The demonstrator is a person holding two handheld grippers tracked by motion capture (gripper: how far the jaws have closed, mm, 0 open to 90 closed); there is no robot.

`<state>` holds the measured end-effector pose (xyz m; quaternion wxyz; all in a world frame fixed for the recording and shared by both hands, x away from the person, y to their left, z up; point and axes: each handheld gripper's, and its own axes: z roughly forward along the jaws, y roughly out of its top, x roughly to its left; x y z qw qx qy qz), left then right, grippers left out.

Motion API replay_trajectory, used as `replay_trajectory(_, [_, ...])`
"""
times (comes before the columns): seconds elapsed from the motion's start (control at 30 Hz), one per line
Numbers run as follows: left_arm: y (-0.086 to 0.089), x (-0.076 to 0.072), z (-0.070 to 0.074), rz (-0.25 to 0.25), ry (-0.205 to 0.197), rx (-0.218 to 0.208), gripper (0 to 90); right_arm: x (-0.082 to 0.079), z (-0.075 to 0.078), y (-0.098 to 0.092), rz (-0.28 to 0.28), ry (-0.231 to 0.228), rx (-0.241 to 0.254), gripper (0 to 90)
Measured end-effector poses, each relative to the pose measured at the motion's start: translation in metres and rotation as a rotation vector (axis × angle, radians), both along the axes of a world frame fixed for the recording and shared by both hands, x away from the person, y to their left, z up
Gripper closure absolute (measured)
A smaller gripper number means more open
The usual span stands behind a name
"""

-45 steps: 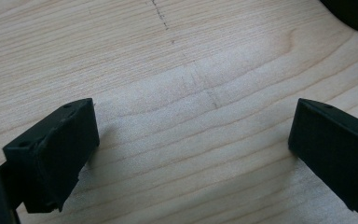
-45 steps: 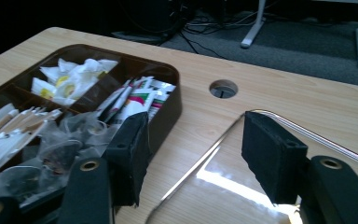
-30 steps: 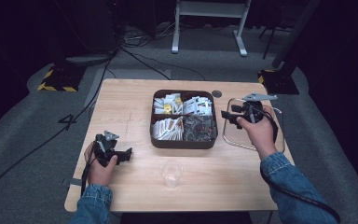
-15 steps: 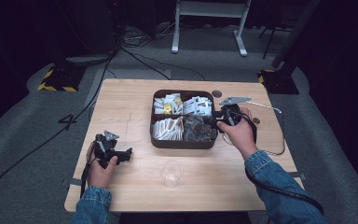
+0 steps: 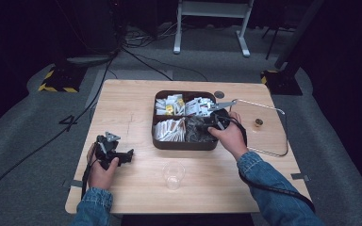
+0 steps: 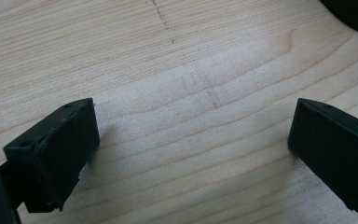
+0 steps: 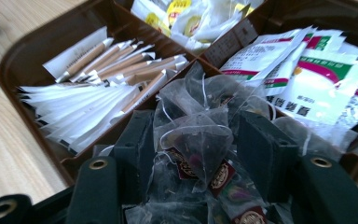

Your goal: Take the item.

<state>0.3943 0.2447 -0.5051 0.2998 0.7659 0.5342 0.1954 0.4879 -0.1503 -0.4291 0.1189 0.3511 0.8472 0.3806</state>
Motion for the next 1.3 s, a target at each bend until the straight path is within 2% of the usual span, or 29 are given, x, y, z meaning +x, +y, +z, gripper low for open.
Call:
replay_trajectory(0.17, [0.0,0.0,0.0,0.0,-0.001,0.001,2.2,0.005,-0.011,0.007,0.0,0.017,-0.032,46.5])
replay_trajectory(0.3, [0.0,0.0,0.0,0.0,-0.001,0.001,2.2,0.007,-0.016,0.009,-0.001,0.021,-0.052,52.2])
replay_trajectory(0.37, [0.0,0.0,0.0,0.0,-0.001,0.001,2.2,0.008,-0.017,0.01,0.014,0.012,-0.07,64.4])
replay_trajectory(0.4, [0.0,0.0,0.0,0.0,-0.001,0.001,2.3,0.007,-0.016,0.01,0.033,-0.006,-0.106,73.9])
replay_trajectory(0.57, [0.0,0.0,0.0,0.0,-0.001,0.001,2.2,0.005,-0.013,0.009,0.043,-0.03,-0.125,77.6])
replay_trajectory(0.93, [0.0,0.0,0.0,0.0,-0.001,0.001,2.2,0.001,0.0,0.002,0.033,-0.042,-0.055,78.1])
replay_trajectory(0.97, [0.0,0.0,0.0,0.0,-0.001,0.001,2.2,0.001,0.003,-0.001,0.032,-0.04,-0.031,78.1])
replay_trajectory(1.07, [0.0,0.0,0.0,-0.001,-0.001,0.002,2.3,0.0,0.007,-0.002,0.027,-0.044,-0.01,78.1])
replay_trajectory(1.2, [0.0,0.0,0.0,-0.001,-0.001,0.001,2.2,-0.005,0.018,-0.008,0.025,-0.045,0.053,78.2])
replay_trajectory(1.23, [0.0,0.0,0.0,-0.001,-0.002,0.001,2.2,-0.005,0.018,-0.008,0.025,-0.045,0.053,78.2])
replay_trajectory(1.3, [0.0,0.0,0.0,-0.001,-0.001,0.002,2.3,-0.009,0.025,-0.011,0.026,-0.042,0.093,78.2])
